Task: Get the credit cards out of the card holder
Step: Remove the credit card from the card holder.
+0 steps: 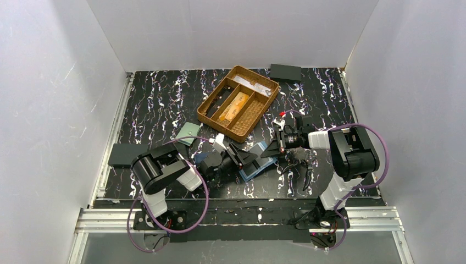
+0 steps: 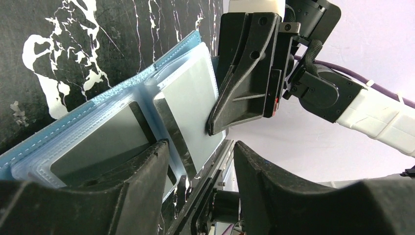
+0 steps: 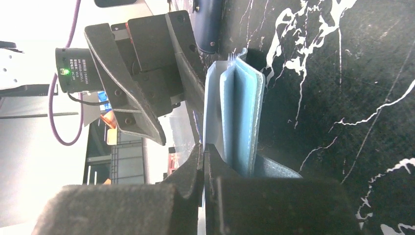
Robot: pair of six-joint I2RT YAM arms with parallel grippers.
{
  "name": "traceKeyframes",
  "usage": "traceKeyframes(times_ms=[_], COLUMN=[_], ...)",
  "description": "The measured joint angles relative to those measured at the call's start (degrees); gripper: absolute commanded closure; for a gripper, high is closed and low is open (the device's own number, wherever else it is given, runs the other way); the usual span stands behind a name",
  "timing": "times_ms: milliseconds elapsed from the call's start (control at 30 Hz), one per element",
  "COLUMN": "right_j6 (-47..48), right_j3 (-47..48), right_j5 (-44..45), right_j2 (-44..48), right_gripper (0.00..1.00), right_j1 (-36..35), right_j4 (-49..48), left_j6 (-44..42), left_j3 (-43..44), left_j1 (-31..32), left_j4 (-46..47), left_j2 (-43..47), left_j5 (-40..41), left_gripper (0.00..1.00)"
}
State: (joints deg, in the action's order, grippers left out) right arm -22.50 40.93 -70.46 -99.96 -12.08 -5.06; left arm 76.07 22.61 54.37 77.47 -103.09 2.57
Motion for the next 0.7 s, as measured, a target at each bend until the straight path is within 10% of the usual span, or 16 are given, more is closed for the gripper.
traceKeyframes(times_ms=[700], right_j6=[8.8], right_j3=[3.5], right_j5=[-2.5], right_j2=[-0.9], right_gripper=[0.94], right_j1=[-0.8], right_j4=[8.9], left_j6=[2.4], left_j3=[-0.6], left_j1=[-0.2], left_j4=[2.3], left_j2=[-1.7], left_j5=[0.9], left_gripper=[1.00])
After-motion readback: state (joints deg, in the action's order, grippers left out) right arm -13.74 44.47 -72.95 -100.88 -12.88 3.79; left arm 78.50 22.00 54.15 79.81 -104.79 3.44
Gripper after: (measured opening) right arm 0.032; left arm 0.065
